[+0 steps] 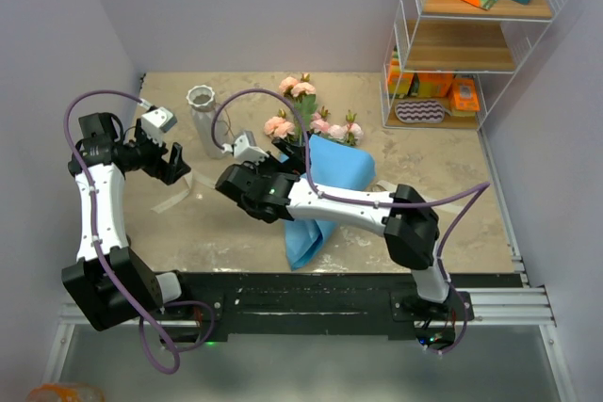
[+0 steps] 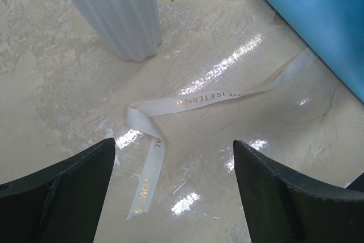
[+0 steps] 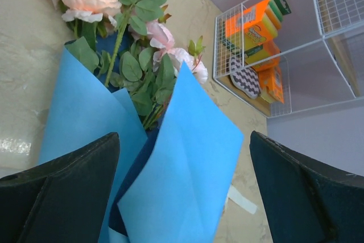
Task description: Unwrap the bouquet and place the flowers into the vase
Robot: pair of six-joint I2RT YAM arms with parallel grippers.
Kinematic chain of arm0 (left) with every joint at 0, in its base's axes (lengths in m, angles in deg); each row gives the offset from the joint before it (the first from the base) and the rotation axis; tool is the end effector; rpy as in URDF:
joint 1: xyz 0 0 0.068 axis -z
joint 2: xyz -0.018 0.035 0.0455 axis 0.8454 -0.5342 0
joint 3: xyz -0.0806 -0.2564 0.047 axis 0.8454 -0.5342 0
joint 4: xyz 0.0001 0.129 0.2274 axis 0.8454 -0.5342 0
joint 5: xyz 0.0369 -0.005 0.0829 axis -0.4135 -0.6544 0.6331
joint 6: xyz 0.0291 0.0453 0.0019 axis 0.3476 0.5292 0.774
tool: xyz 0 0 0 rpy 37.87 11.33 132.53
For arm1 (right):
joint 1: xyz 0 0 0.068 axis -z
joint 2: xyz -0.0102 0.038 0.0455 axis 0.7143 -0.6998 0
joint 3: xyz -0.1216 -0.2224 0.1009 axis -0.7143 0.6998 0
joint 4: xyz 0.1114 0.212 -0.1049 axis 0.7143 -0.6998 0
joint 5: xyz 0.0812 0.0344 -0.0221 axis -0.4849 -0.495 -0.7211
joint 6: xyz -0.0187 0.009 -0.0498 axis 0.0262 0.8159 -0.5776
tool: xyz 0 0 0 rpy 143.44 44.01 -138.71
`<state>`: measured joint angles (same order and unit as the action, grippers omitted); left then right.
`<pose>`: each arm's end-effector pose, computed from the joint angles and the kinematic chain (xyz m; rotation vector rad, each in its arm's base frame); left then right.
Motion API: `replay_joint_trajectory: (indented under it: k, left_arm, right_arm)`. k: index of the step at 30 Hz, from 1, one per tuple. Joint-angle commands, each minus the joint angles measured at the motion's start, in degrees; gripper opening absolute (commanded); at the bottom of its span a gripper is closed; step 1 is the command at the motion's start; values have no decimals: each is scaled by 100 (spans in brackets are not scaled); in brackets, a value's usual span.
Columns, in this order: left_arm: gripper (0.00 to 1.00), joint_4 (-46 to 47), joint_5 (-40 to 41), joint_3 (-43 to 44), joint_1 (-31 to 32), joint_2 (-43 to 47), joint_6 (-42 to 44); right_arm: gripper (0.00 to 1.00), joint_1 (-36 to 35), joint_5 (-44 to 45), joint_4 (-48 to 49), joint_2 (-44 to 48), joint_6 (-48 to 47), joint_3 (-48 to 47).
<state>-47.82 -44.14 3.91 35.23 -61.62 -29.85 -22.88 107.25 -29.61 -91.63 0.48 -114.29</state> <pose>0.2364 0.0708 0.3126 0.6432 2.1234 -0.4009 0.1907 0.3901 0.2810 -0.5455 1.7632 -0.7013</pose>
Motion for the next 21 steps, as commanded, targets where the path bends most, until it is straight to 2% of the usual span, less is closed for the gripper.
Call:
replay_joint_trajectory:
  k: [1, 3, 7, 10, 15, 17, 21]
  left_arm:
    - [89, 51, -110, 27, -46, 156, 71]
    - [89, 51, -110, 35, -46, 165, 71]
    - [89, 33, -110, 35, -46, 174, 89]
    - [89, 7, -110, 62, -46, 192, 98]
    - [89, -99, -128, 114, -46, 218, 124]
    - [89, -108, -111, 158, -46, 244, 115]
    - [89, -143, -102, 264, -46, 227, 115]
  right_arm:
    - [99, 140, 114, -544, -261, 485, 218]
    - [99, 176, 351, -966, -262, 1143, 289]
    - [99, 185, 729, -2782, 19, 3134, 18]
    - [99, 193, 932, -3638, 432, 4034, -158]
    - [99, 193, 880, -4378, 1082, 4845, -27]
    - [99, 202, 853, -4677, 1197, 5223, 245]
    - [99, 211, 608, -4687, 1671, 5584, 965]
